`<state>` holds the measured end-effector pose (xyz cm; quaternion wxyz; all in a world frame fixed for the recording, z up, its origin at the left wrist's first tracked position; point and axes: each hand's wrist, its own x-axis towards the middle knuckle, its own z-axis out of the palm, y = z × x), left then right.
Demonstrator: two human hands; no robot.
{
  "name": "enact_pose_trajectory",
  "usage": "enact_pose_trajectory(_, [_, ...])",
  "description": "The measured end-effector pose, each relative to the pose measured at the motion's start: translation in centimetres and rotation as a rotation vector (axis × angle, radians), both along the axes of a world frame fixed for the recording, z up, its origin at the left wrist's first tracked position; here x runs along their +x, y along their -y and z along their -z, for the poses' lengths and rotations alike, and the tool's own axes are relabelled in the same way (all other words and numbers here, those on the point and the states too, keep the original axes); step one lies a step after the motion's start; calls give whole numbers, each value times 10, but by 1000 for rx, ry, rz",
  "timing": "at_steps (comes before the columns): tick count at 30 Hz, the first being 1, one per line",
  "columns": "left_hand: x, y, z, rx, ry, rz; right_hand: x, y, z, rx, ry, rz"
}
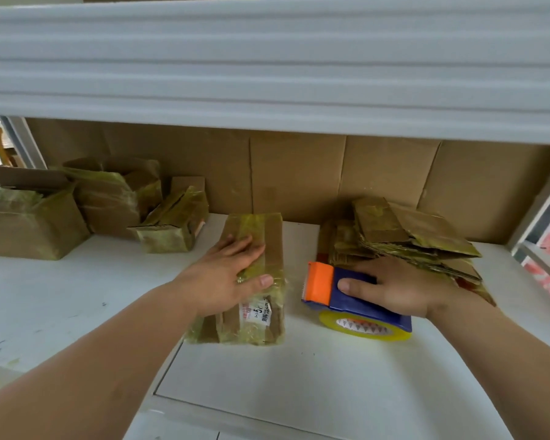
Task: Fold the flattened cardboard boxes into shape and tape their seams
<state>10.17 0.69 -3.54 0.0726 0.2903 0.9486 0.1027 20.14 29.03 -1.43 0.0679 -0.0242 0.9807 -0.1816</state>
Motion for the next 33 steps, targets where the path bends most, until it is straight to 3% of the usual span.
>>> enact_pose_trajectory(4, [-1, -2, 0, -4, 5, 4, 8, -15, -5, -68, -57, 22])
enact_pose_trajectory(14, [-4, 5, 1, 21, 46, -12, 5, -23, -11, 64, -74, -32])
enact_pose_trajectory(23, [-1, 2, 2, 29, 27, -11, -15, 2, -7, 285, -9, 23])
enact_pose_trajectory(33, [7, 2, 3, 47, -31, -9, -42, 32, -11, 262, 181, 104])
